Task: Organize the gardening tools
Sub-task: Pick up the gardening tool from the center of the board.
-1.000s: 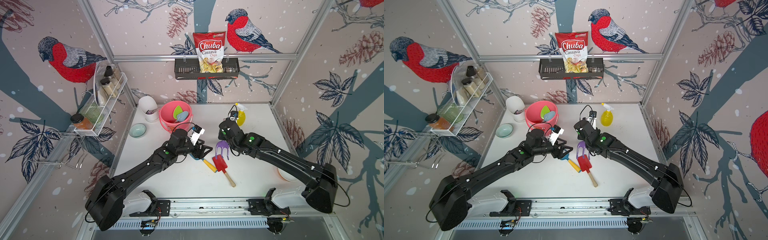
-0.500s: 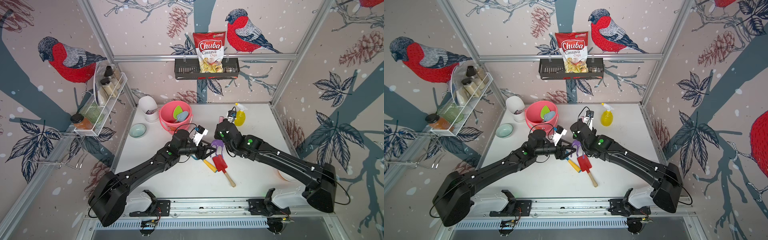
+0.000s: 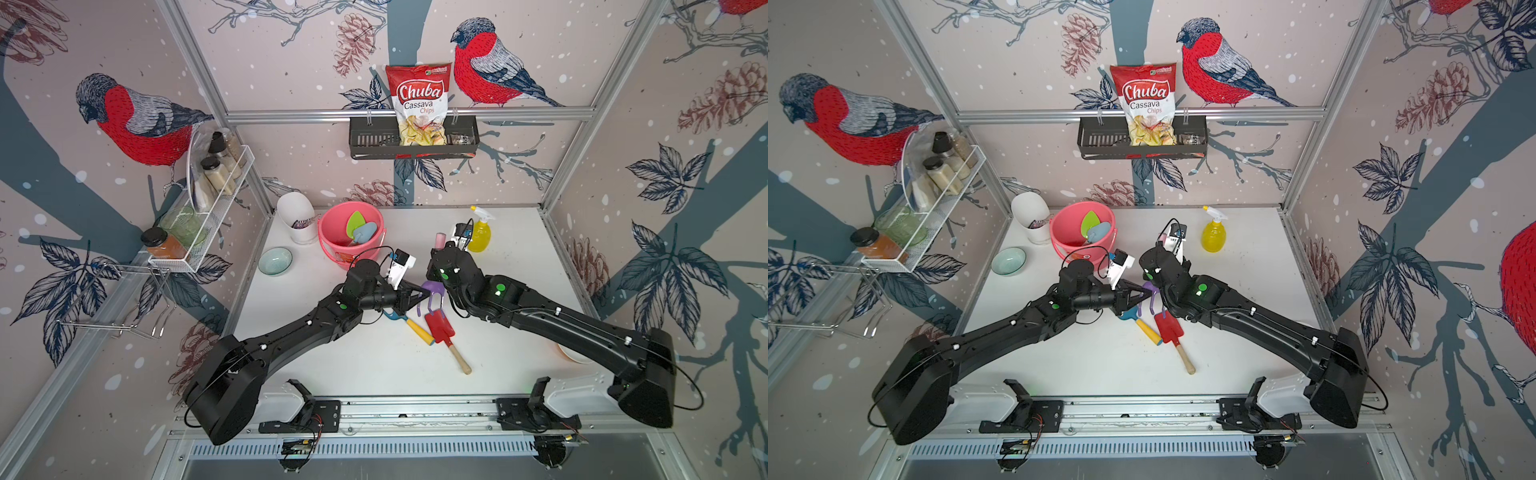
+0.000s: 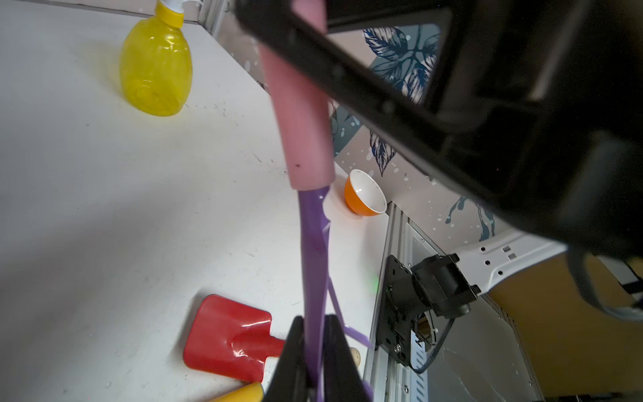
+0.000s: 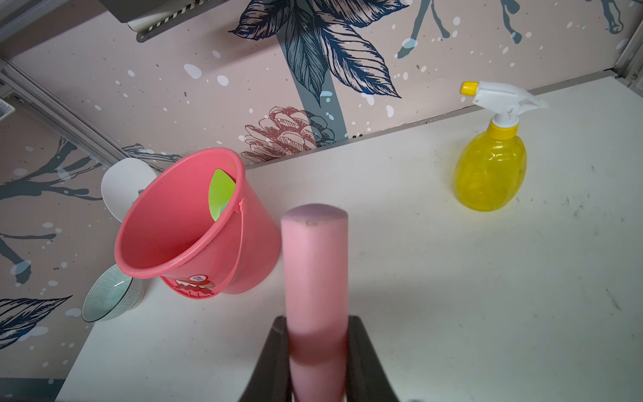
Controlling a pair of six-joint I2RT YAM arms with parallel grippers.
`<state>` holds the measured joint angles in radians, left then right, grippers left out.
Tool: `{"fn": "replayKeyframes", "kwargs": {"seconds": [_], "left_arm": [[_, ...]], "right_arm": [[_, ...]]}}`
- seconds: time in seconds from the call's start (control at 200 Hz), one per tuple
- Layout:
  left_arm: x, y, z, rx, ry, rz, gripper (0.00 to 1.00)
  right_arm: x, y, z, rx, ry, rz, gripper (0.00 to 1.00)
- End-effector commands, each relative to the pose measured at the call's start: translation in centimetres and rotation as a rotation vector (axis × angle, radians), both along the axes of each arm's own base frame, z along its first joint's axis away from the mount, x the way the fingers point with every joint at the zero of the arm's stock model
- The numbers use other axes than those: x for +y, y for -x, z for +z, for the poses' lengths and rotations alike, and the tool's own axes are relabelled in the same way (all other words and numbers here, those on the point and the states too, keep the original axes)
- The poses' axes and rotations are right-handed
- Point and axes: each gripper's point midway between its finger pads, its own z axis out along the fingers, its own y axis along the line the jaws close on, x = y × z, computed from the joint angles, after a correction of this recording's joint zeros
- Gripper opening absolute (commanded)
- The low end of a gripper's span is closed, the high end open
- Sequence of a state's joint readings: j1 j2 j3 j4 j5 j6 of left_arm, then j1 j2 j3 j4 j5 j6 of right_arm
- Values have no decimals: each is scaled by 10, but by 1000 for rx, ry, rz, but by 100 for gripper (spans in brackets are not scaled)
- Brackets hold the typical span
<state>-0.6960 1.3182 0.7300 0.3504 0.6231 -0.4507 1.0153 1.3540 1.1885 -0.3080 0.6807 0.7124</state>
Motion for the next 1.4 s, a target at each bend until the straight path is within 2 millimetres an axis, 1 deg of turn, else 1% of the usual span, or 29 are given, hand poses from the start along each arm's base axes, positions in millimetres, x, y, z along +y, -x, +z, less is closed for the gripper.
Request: {"fn": "replayKeyframes", "kwargs": {"seconds": [0.0, 0.015, 0.085, 0.105, 0.125, 0.13, 0.175, 0.225, 0.315, 0.325, 0.33, 0.335, 0.34, 0.355, 0.36, 0.375, 0.475, 0.515, 0.525, 0.535, 0.62, 0.685, 0.815, 0.935, 1.046, 1.096, 1.256, 1.316, 1.396], "left_arm": [[-6, 4, 16, -65, 44, -51, 1], [-6, 4, 16, -64, 42, -51, 0], [-6, 2, 13, -61, 20, -43, 0], [-5, 1, 11, -58, 9, -38, 0], [-5, 0, 10, -57, -2, -35, 0], [-5, 0, 11, -57, -3, -35, 0], [-3, -2, 5, -52, -43, -22, 0], [0, -6, -1, -41, -97, -3, 0], [7, -13, -18, -25, -220, 27, 0], [8, -14, -19, -26, -231, 27, 0], [8, -14, -20, -25, -238, 28, 0], [8, -15, -21, -25, -244, 29, 0], [9, -15, -22, -25, -251, 31, 0], [10, -16, -24, -22, -272, 33, 0], [11, -16, -25, -22, -278, 34, 0], [12, -17, -27, -22, -295, 36, 0], [18, -23, -36, -18, -396, 42, 0], [22, -21, -46, -3, -437, 41, 0], [20, -25, -39, -18, -431, 45, 0], [20, -26, -37, -23, -434, 46, 0], [23, -29, -39, -27, -480, 47, 0], [25, -30, -37, -38, -500, 42, 0], [25, -28, -33, -51, -514, 17, 0], [25, -20, -29, -49, -518, -25, 0], [28, -13, -27, -46, -525, -51, 0], [30, -10, -28, -43, -531, -59, 0], [33, 0, -26, -38, -537, -91, 0], [35, 2, -25, -39, -540, -97, 0], [35, 5, -24, -36, -541, -110, 0]], "right_arm": [[7, -2, 6, -22, -55, 1, 0], [7, -2, 6, -21, -53, 2, 0], [7, -2, 2, -16, -42, 5, 0], [6, -1, 2, -15, -38, 6, 4], [5, -1, 0, -13, -30, 6, 13], [5, -1, 0, -13, -30, 6, 13], [2, 0, -2, -9, -11, 5, 31], [-4, 2, -3, -11, 9, 0, 48], [-18, 7, -1, -27, 40, 3, 87], [-20, 8, -1, -30, 43, 3, 90], [-21, 8, 0, -33, 43, 3, 90], [-23, 9, 1, -36, 45, 2, 94], [-23, 9, 0, -36, 49, 1, 96], [-25, 9, -2, -38, 61, 0, 98], [-28, 11, 1, -45, 54, 0, 99], [-33, 12, 5, -55, 50, -2, 99], [-53, 21, 18, -99, 81, 22, 99], [-60, 25, 24, -118, 99, 42, 99], [-62, 26, 25, -124, 104, 47, 99], [-63, 27, 26, -128, 112, 54, 99], [-74, 37, 36, -168, 193, 115, 100], [-79, 44, 35, -181, 289, 160, 100], [-81, 56, 22, -217, 504, 240, 100], [-78, 62, 3, -272, 743, 287, 100], [-74, 68, -14, -367, 972, 318, 100], [-74, 68, -19, -409, 1064, 328, 100], [-63, 72, -34, -543, 1304, 410, 100], [-64, 71, -43, -586, 1424, 425, 100], [-63, 71, -48, -652, 1517, 421, 100]]}}
